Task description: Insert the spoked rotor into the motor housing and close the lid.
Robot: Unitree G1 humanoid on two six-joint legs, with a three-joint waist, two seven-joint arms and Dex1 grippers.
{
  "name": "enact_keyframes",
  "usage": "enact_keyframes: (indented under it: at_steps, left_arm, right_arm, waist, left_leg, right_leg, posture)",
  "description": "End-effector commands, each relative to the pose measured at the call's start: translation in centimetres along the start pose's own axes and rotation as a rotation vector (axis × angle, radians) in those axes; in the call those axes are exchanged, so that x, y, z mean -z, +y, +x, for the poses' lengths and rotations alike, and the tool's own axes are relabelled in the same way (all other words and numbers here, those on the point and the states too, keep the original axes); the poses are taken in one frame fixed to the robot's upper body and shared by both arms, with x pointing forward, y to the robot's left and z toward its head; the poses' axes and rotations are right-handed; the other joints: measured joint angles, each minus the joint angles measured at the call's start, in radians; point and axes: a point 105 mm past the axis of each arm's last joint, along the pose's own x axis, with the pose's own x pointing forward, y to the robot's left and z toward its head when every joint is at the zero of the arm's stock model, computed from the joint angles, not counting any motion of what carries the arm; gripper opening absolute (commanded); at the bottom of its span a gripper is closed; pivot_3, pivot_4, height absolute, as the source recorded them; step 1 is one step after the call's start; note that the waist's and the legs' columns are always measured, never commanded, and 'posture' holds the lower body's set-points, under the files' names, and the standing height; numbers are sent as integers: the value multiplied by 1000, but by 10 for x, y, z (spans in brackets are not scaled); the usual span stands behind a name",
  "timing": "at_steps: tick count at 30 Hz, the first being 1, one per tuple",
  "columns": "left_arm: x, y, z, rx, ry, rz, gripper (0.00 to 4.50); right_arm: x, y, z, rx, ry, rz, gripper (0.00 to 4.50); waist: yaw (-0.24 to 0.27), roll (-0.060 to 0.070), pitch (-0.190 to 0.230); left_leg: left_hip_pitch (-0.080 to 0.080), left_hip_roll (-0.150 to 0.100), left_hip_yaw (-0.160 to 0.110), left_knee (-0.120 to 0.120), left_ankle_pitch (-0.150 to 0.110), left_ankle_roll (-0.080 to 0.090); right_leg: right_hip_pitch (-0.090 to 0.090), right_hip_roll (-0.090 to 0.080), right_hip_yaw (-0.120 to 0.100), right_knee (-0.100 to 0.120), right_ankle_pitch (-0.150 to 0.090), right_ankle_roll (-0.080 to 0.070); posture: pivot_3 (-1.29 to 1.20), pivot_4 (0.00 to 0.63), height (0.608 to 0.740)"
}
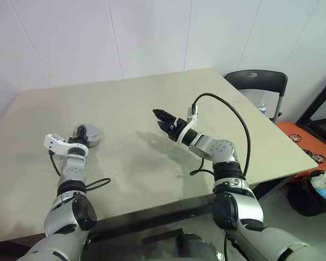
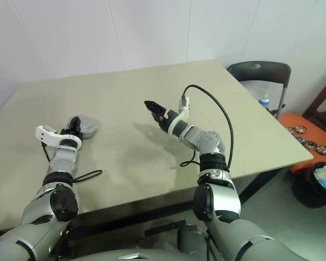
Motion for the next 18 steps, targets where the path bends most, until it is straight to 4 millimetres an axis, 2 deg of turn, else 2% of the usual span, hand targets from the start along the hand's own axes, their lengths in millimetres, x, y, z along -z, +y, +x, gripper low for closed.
enact_keyframes:
  at_steps: [1, 8, 11, 18]
  left_arm:
    - [-30, -16, 8, 29, -98, 42, 2170]
    - [-33, 12, 3, -125, -109, 107, 2170]
    - [-35, 20, 1, -165, -115, 112, 2170]
    - [-40, 34, -3, -250, -128, 126, 2170]
  right_arm:
    - [-10, 15, 3, -50, -23, -37, 4298]
    - [-10, 13, 3, -38, -24, -39, 4298]
    - [-10, 12, 3, -36, -22, -40, 4298]
    - [-10, 10, 3, -23, -18, -47, 4298]
  waist:
    - [0, 0, 0]
    - [-5, -3, -3]
    - [-10, -3, -3]
    - [-33, -4, -4]
  left_leg:
    - [0, 0, 0, 0, 0, 0]
    - [4, 0, 3, 0, 0, 0]
    - [12, 2, 4, -1, 0, 0]
    - [15, 2, 4, -1, -3, 5]
  right_leg:
    - [0, 0, 0, 0, 0, 0]
    - [1, 0, 1, 0, 0, 0]
    - [8, 1, 1, 0, 0, 0]
    - [16, 2, 1, 2, 1, 0]
  posture:
    - [0, 0, 740]
    - [0, 0, 740]
    - [0, 0, 740]
    - [0, 0, 740]
